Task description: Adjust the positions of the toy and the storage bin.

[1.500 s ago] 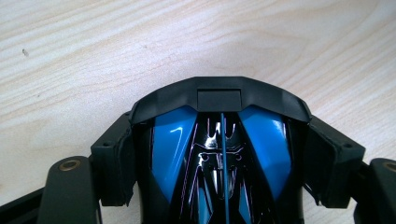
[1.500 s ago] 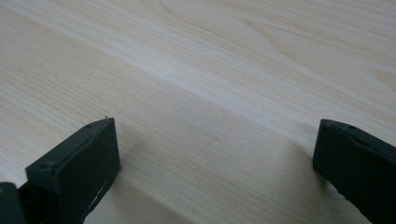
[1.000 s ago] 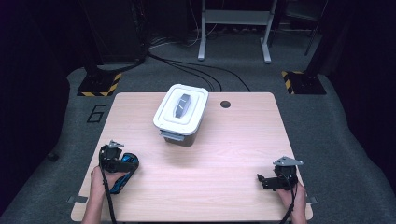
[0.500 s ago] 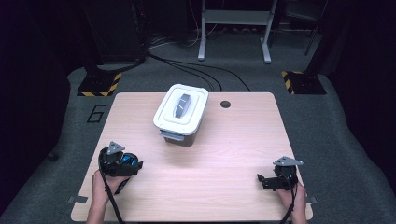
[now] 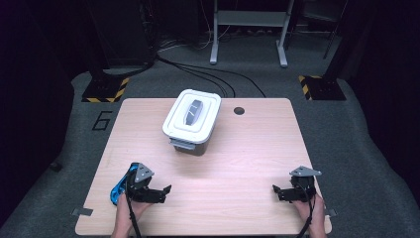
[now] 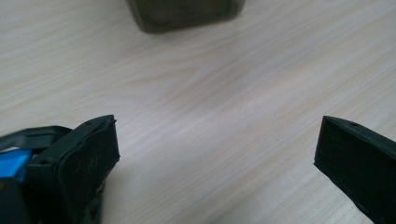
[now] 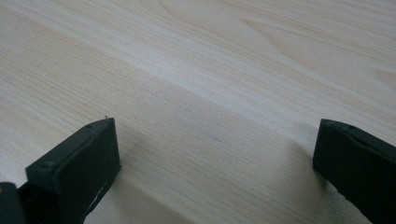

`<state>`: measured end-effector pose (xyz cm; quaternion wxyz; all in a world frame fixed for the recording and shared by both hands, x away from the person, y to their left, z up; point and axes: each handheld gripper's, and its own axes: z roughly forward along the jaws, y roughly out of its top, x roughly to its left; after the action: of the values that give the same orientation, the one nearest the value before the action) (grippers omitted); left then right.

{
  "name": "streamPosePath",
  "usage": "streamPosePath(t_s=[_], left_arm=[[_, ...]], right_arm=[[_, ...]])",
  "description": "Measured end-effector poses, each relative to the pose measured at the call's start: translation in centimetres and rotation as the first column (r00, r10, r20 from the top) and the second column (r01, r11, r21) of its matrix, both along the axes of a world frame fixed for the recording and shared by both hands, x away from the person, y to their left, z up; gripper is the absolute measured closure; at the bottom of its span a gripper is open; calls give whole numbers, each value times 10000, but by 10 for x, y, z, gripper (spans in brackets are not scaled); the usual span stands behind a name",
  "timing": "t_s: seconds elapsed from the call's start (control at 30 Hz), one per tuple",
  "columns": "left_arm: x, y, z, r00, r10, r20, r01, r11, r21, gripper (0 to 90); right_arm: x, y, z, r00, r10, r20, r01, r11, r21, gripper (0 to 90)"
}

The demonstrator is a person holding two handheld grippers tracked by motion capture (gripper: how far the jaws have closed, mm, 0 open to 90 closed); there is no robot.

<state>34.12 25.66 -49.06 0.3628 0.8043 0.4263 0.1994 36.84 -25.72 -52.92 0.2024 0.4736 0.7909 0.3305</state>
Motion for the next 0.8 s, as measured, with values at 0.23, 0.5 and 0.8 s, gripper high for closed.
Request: streamPosePath(t_s=[0.23,0.5,0.8], left_arm=[[-2,-14,-26,9996,-173,-214,180,9993,322,0],[2,-25,-36,9990,-293,-336,304,9990,324,0],[7,-29,-39,9976,-479,-493,500,9979,417,0]], right_arm=[[0,1,0,10000,-29,-7,29,10000,28,0],[0,2,0,10000,-78,-7,78,10000,20,0],[1,7,2,9993,-373,-70,373,9993,-37,0]])
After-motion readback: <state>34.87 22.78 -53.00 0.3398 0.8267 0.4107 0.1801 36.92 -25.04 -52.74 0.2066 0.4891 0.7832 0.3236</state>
